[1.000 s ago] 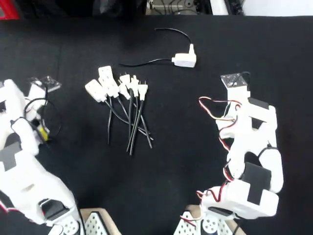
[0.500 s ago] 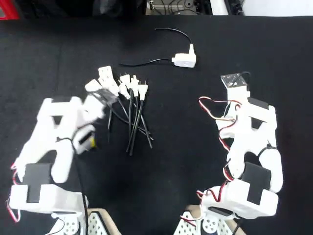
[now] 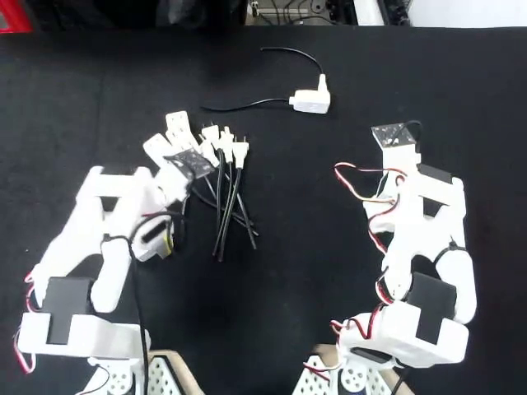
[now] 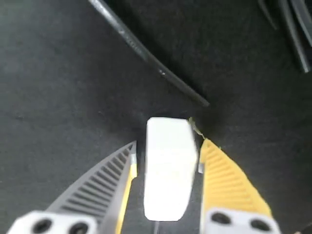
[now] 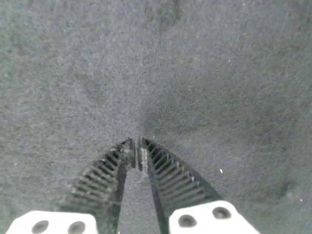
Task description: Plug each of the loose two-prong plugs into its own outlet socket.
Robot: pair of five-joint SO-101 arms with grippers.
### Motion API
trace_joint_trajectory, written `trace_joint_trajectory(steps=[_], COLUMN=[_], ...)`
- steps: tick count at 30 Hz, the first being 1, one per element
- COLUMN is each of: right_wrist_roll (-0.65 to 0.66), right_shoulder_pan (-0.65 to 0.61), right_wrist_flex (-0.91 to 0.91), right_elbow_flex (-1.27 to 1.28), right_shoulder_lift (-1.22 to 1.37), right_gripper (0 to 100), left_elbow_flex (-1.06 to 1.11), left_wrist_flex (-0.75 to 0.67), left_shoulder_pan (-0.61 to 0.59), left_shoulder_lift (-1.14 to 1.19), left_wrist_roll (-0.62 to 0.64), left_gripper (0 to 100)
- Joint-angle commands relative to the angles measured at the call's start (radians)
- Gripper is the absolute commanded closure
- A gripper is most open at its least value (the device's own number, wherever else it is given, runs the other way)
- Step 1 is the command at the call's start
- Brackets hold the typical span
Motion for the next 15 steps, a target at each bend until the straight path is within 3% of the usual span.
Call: trace_joint_trajectory(steps=[1,10,15], right_wrist_roll=[0.009,0.003,0.003], right_shoulder_pan=[0.017,0.009,0.009], right_wrist_flex=[-0.011,-0.011,-0.011], right_elbow_flex=[-0.005,-0.005,-0.005], right_shoulder_lift=[-0.045,-0.045,-0.053], right_gripper=[98.6,98.6,98.6], left_elbow_flex=[-0.108,-0.194,-0.239], left_wrist_flex=[-0.005,0.000,0.175], left_shoulder_pan=[-0.085,-0.203,-0.196], left_shoulder_lift=[-0.040,-0.040,-0.068], left_wrist_roll=[-0.068,-0.124,-0.129], left_gripper=[79,79,79])
